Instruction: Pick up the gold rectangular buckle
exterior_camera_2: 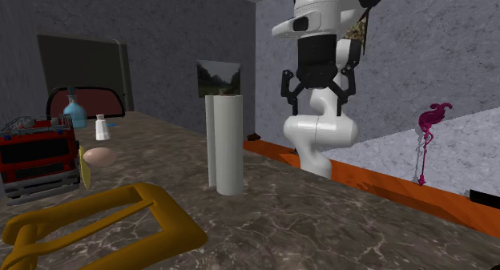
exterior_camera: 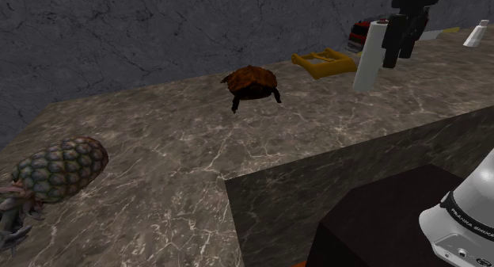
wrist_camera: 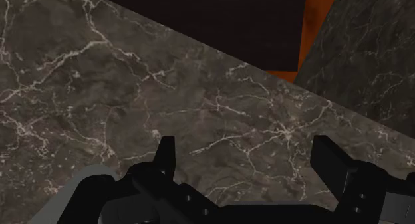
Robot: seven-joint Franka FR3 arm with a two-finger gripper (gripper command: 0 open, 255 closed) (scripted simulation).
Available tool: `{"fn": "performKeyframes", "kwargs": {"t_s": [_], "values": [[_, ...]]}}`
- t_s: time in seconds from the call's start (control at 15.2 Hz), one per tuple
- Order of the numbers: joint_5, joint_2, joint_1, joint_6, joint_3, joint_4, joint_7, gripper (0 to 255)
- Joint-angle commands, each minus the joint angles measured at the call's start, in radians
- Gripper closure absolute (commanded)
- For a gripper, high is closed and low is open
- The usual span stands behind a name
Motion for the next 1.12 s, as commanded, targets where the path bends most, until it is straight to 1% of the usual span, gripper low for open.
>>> {"fn": "performKeyframes", "kwargs": {"t_s": [0.0, 0.53, 1.06], "values": [[0.0, 0.0, 0.0, 0.0, 0.0, 0.0, 0.0, 0], [-0.042, 0.296, -0.058, 0.128, -0.036, 0.149, 0.015, 0], [-0.067, 0.593, -0.105, 0.188, -0.077, 0.369, 0.033, 0]]}}
